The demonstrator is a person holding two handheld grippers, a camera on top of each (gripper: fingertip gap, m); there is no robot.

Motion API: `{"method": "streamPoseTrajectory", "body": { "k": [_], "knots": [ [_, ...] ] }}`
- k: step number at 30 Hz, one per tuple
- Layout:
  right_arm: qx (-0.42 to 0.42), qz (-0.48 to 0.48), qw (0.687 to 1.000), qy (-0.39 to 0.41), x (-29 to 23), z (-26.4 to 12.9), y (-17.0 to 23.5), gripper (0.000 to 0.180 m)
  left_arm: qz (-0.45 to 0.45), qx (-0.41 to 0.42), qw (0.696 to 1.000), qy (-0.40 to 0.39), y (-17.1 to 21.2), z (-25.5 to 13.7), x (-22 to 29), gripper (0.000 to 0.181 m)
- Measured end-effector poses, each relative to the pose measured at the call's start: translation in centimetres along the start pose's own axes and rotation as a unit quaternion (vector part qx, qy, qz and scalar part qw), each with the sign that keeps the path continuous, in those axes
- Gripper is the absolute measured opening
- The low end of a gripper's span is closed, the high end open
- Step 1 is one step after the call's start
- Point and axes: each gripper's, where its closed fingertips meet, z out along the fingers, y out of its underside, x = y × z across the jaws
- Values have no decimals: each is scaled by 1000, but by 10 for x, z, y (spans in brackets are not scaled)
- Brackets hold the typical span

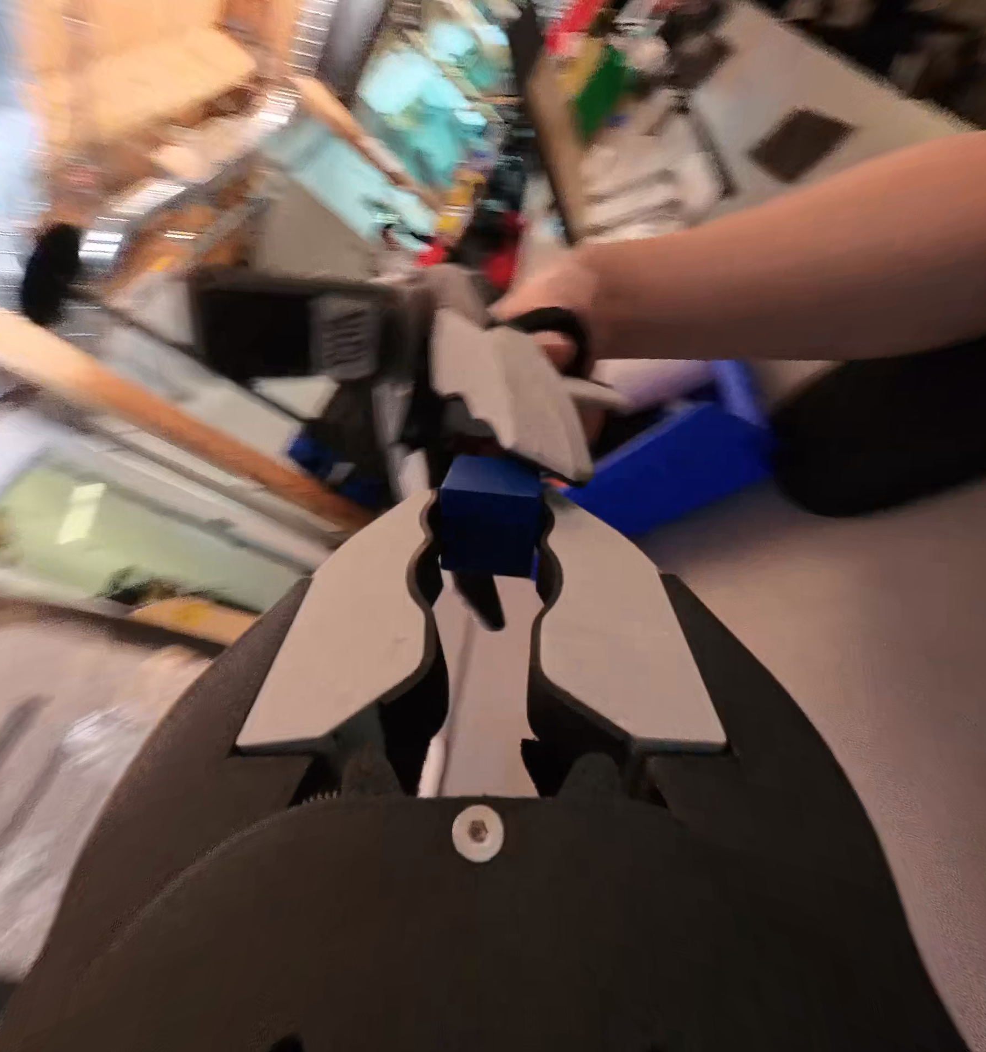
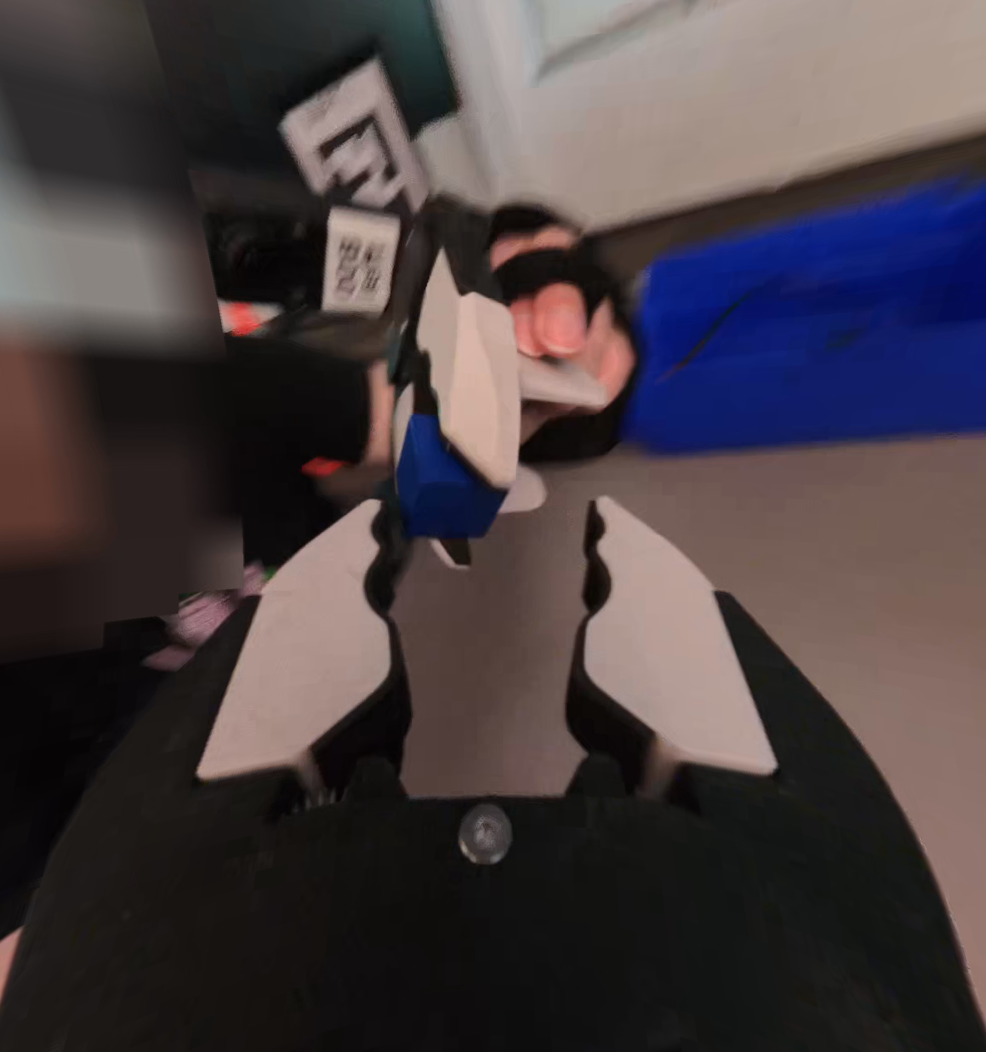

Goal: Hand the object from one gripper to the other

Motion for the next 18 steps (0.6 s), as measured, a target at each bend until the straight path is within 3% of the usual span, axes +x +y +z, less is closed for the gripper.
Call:
{"method": "streamPoseTrajectory", "body": {
  "k": [3, 6, 10, 13, 16, 18],
  "knots": [
    [177, -136, 961, 161, 22, -27, -60, 78, 77, -52, 979, -179, 14, -12, -53, 29],
    [269, -214, 913, 221, 11, -37, -83, 74, 146, -97, 945, -275, 20, -21, -74, 29],
    [172, -254, 890, 338, 28, -19, -74, 64, 170, -159, 925, -299, 33, -20, -78, 29],
    [123, -265, 864, 409, 41, -11, -67, 41, 200, -168, 918, -297, 33, -17, -75, 29],
    [116, -254, 872, 403, 42, -7, -64, 32, 162, -165, 931, -283, 37, -13, -72, 28],
    [140, -208, 912, 325, 34, -5, -63, 29, 111, -121, 954, -252, 28, -12, -67, 32]
  ]
}}
